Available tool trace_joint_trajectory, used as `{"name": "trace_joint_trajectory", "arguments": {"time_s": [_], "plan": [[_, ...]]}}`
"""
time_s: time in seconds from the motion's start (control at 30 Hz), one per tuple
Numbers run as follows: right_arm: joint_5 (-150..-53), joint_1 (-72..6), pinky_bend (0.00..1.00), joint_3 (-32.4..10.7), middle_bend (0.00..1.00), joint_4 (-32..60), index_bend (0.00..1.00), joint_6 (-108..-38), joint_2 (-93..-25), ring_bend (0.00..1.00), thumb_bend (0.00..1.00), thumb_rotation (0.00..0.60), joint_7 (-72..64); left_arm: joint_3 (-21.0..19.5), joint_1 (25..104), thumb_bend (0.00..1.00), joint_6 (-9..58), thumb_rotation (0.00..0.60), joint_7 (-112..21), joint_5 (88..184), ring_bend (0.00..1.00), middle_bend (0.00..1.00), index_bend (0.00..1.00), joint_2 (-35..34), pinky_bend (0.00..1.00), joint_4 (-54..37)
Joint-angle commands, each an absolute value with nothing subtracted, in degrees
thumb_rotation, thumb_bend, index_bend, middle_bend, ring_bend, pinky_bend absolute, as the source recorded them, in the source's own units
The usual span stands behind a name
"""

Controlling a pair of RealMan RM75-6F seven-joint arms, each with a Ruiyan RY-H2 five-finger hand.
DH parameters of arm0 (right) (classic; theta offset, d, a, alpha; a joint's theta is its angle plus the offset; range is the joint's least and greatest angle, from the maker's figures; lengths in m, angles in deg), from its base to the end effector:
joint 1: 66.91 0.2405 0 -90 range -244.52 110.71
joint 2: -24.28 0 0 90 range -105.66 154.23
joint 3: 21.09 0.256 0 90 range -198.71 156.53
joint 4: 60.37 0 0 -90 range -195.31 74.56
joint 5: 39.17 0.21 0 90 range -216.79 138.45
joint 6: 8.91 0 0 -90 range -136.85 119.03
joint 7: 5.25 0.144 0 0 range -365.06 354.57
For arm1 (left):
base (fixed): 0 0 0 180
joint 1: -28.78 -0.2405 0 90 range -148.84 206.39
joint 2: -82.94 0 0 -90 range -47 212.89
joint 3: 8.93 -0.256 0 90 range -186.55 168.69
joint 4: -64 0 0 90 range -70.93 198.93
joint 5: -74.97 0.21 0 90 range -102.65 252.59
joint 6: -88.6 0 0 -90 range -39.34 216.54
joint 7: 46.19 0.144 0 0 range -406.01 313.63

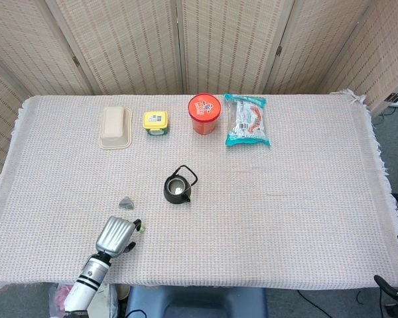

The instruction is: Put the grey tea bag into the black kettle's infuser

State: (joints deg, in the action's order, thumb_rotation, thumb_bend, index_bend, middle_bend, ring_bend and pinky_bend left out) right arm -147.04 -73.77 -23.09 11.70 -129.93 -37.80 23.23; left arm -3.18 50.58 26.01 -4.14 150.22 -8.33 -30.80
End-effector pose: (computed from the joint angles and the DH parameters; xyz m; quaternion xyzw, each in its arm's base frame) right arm -0.3104 -0.0759 0.2351 0.5940 -0.2733 0.5871 0.4773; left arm -0.1848 0.2364 -0.0296 -0.7703 -0.3213 -0.3022 0.4605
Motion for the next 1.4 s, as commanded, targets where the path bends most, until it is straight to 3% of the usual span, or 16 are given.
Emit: {"name": "trace_joint_trajectory", "arguments": {"time_s": [0.03,0.63,1.4], "plan": [[-146.91,-73.78,0.0,-23.17,0.0,11.9,0.0,-129.61,-37.76,0.0,0.1,0.6,22.89,-2.05,52.22,0.27,27.53,0.6,-4.31,148.21,1.0,1.0,0.51,-8.76,1.0,-30.06],[-146.32,-73.38,0.0,-22.94,0.0,13.79,0.0,-128.02,-37.38,0.0,0.1,0.6,21.05,-0.3,59.75,0.4,35.09,0.6,-5.75,134.5,1.0,1.0,0.48,-6.47,1.0,-30.67],[-146.15,-73.56,0.0,-22.7,0.0,13.8,0.0,-128.52,-37.37,0.0,0.1,0.6,21.22,-4.33,64.25,0.4,33.6,0.6,-6.48,129.01,1.0,1.0,0.45,-6.88,1.0,-30.14]]}}
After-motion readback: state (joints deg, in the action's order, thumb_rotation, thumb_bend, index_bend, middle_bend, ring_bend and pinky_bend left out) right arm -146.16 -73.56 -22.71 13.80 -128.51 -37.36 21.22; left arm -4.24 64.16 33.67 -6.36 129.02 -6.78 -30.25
